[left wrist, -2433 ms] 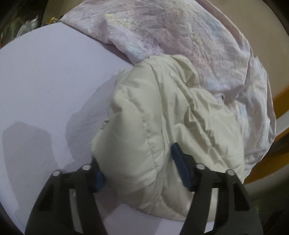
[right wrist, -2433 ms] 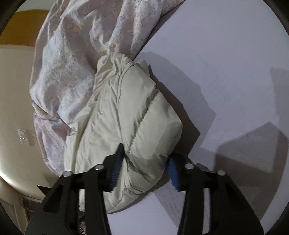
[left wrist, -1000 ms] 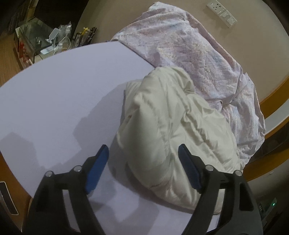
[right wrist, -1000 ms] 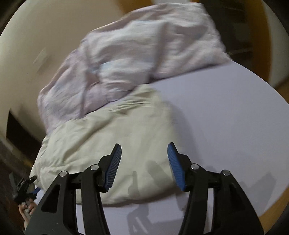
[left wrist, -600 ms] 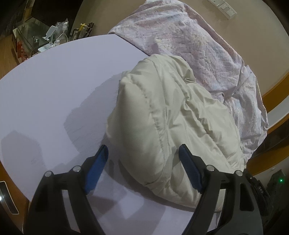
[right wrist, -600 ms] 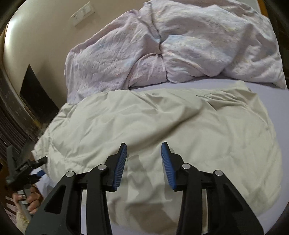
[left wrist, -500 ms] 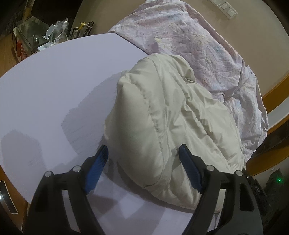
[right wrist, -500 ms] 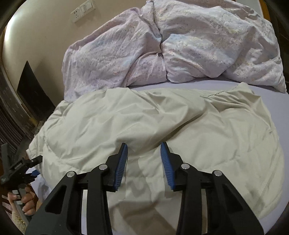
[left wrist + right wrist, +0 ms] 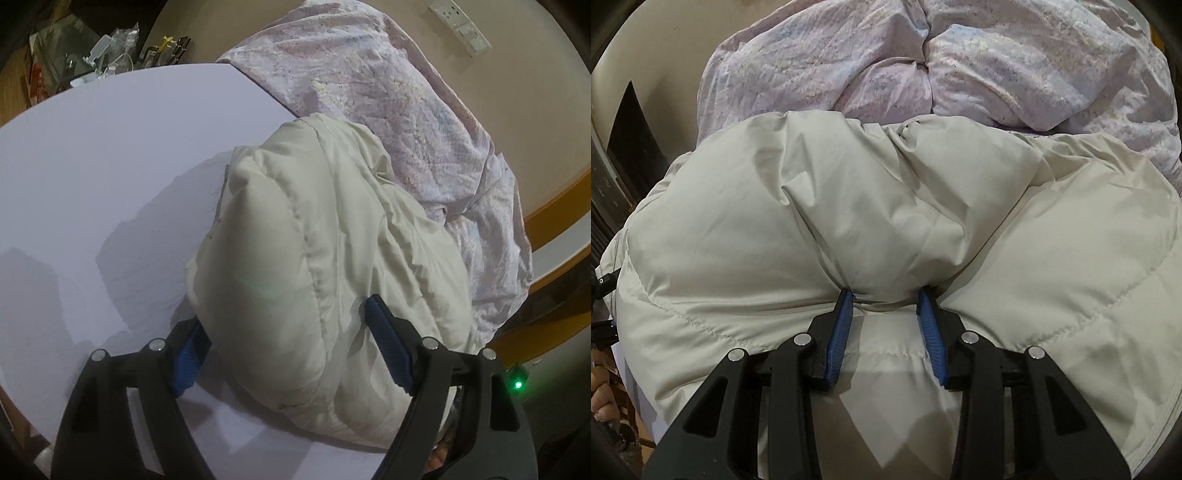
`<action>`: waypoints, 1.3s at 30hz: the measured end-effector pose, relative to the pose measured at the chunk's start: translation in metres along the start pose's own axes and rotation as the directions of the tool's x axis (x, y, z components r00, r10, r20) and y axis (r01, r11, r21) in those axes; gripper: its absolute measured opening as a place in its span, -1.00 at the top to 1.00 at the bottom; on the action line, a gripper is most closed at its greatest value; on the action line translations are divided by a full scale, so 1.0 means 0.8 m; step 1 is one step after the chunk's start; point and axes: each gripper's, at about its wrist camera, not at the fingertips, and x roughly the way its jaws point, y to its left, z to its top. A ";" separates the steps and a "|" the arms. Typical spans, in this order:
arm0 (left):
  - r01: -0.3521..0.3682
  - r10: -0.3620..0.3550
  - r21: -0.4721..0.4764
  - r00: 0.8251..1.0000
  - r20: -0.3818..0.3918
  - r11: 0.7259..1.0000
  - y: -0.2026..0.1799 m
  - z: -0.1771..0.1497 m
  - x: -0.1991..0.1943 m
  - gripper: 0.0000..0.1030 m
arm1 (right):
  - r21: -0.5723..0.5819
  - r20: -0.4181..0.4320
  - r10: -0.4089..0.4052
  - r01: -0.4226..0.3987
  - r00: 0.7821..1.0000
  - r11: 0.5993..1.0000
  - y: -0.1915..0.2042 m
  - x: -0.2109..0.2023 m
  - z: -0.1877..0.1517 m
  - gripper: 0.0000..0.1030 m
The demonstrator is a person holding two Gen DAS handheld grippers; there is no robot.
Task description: Fold large clothes
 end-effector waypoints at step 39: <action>0.366 -0.390 0.332 0.921 0.005 0.869 -0.250 -0.011 -0.047 0.36 | 0.005 0.026 0.001 -0.002 1.000 1.000 0.001 -0.003 -0.002 0.23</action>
